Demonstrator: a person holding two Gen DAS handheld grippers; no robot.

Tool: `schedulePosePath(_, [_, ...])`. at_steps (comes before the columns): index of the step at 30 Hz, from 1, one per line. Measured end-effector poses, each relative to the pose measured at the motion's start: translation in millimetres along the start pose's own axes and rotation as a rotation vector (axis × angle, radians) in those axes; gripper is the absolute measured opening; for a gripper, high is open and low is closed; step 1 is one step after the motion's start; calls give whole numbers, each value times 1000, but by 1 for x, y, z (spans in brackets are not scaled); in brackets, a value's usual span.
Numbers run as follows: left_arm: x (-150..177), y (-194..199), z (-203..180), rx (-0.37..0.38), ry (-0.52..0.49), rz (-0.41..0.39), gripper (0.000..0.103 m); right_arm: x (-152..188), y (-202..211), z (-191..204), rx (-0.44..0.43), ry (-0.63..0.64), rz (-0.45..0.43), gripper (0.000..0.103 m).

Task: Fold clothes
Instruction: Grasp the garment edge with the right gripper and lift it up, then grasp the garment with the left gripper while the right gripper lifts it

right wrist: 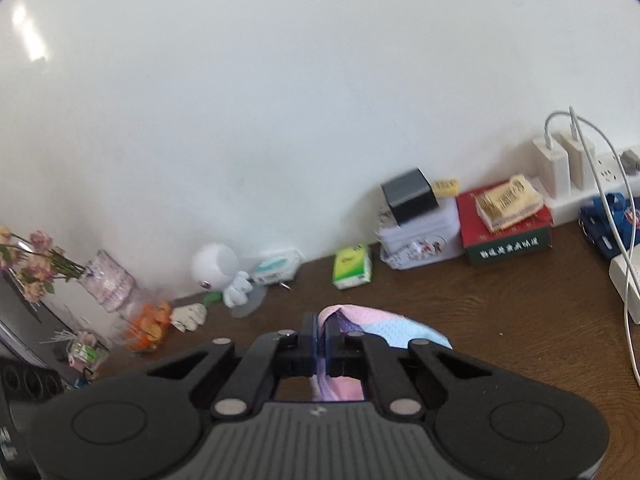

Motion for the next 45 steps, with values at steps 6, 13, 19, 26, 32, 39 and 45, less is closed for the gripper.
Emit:
schedulePosePath(6, [40,50,-86,-95,-380,-129,90,-9,93,84,-109,94,-110,3])
schedulePosePath(13, [24,138,-115,13,-310,-253,7,-2,244,185,-230,260,-334,3])
schedulePosePath(19, [-3,267,-161,203,-295,-439,4,8,358,249,-294,372,-515,3])
schedulePosePath(26, [-14,320,-180,173,-289,-400,5,6,378,262,-225,378,-548,3])
schedulePosePath(32, [-21,258,-140,-5,-198,-329,36,-8,253,193,-36,256,-371,3])
schedulePosePath(39, [47,208,-30,-247,-163,-88,77,43,86,87,308,292,26,21])
schedulePosePath(45, [153,215,21,-251,-71,115,77,185,115,98,126,611,256,53])
Point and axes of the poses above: each gripper's, at about its wrist camera, not at the fingertips, and y roughly against the way its jaws point, z to its left, x to its underside, the point moved 2 cm from there along -y, roughly the way its jaws point, and after that the axes turned 2 degrees about -z, right-handed, at the moved point
